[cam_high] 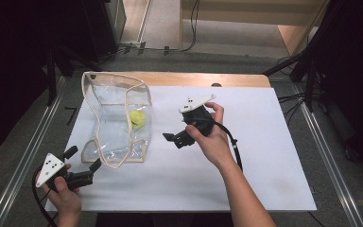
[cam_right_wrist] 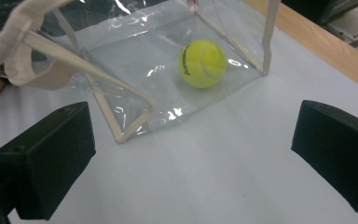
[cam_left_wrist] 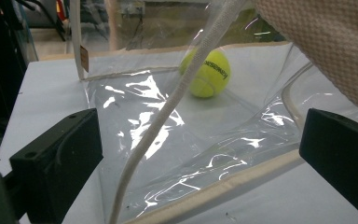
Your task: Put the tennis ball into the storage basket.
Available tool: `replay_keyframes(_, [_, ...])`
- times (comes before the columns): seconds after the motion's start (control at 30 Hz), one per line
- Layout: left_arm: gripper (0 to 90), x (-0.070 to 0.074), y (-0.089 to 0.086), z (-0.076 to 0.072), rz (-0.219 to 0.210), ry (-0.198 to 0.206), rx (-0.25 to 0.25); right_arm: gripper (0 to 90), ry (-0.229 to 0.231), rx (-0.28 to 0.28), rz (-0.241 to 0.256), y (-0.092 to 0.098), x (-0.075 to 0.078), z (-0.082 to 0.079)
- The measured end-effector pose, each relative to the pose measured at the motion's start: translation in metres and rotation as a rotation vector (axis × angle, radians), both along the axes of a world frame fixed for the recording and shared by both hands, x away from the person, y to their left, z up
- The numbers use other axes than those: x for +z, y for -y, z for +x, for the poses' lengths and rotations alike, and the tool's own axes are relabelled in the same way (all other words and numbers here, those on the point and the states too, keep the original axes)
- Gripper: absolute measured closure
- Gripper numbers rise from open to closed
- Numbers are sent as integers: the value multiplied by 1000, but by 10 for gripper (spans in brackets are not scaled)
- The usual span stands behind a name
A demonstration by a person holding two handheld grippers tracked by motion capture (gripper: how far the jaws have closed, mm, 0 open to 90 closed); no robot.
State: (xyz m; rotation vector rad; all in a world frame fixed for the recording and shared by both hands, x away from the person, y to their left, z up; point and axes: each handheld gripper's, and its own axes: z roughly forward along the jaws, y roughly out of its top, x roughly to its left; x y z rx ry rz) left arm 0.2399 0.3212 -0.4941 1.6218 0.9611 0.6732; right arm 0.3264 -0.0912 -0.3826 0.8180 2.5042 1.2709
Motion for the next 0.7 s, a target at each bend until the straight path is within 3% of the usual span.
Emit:
replay_keyframes(0.2, [0, 0, 0, 0, 2, 0, 1, 0, -10, -23, 2, 10, -11, -3])
replay_keyframes(0.7, [0, 0, 0, 0, 2, 0, 2, 0, 14, -58, 7, 30, -31, -13])
